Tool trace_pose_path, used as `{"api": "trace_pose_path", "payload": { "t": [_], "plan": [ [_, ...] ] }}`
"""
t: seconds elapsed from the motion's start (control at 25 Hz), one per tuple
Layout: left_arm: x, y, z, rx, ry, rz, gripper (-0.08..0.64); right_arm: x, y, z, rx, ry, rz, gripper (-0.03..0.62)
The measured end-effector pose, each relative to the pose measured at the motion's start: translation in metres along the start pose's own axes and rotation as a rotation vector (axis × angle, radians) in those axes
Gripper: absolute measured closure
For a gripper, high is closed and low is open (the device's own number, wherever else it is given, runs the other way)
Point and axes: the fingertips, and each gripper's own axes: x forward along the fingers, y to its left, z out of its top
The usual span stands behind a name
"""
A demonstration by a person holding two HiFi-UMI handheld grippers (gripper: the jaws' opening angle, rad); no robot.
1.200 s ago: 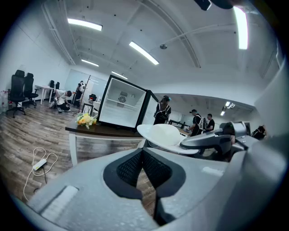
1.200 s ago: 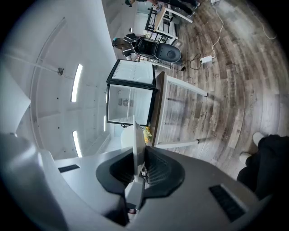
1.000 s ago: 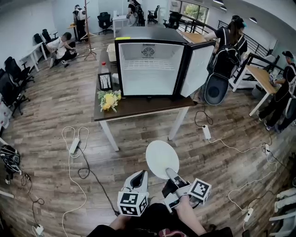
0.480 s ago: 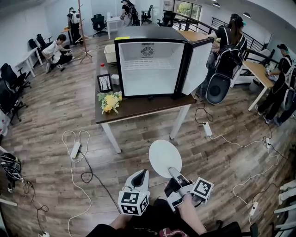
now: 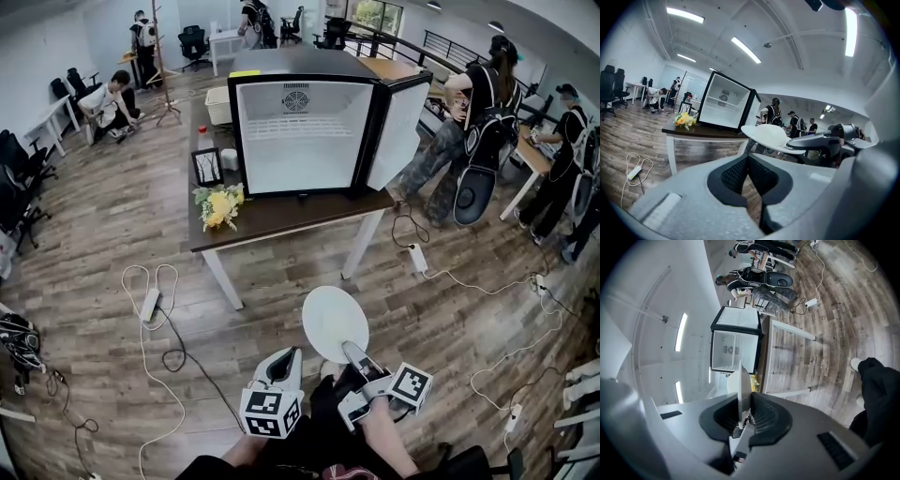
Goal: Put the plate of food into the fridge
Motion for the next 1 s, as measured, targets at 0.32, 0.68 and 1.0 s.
{"api": "trace_pose_path", "payload": {
  "t": [0.32,0.68,1.0],
  "plan": [
    [0.03,0.003,0.004,-0.008,-0.009,0.025,0.552,0.022,-0.004,0.036,-0.008,0.027,-0.003,0.54],
    [0.097,-0.005,0.033,-0.017,-0.019,0.076,0.552,0.064,-0.001,0.1,-0.033,0.099,-0.006,0.54],
    [0.165,-0.021,0.048,-0.028,-0.02,0.106,0.552,0.093,-0.002,0.163,-0.043,0.14,0.011,0.54]
  ]
}}
